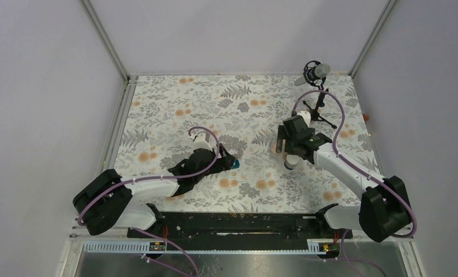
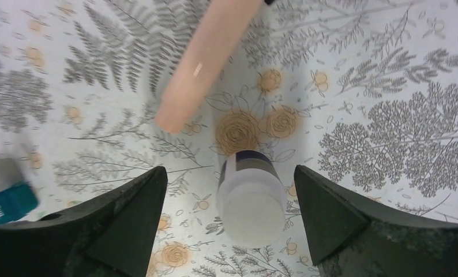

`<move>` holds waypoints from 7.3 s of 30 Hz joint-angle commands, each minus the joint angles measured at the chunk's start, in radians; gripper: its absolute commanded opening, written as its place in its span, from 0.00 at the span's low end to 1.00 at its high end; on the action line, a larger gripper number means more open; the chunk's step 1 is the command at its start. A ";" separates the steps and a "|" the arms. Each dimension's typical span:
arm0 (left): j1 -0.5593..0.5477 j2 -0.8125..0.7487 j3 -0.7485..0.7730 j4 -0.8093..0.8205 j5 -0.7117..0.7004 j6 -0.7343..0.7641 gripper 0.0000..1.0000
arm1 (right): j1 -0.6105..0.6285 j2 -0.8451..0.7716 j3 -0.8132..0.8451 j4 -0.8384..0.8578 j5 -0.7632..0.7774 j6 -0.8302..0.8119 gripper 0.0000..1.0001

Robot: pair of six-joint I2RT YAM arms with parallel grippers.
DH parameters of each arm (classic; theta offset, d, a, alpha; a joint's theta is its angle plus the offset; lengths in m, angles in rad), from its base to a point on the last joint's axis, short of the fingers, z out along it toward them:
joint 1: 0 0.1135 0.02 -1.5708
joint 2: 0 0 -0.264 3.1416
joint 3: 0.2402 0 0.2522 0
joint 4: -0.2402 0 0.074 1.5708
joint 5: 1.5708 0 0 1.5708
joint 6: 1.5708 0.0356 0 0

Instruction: Sort the pills into containers

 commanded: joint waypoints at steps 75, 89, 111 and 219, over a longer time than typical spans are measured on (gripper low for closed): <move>0.009 0.311 0.034 0.130 0.091 -0.093 0.29 | 0.041 0.444 0.042 0.609 -0.851 0.203 0.43; 0.008 0.308 0.033 0.154 0.087 -0.079 0.29 | 0.070 0.487 0.093 0.565 -0.798 0.176 0.53; 0.013 0.176 -0.042 0.338 0.113 -0.078 0.59 | 0.082 0.508 0.085 0.580 -0.794 0.183 0.49; 0.148 0.249 0.037 0.312 0.168 -0.141 0.31 | 0.092 0.558 0.224 0.417 -0.808 0.106 0.50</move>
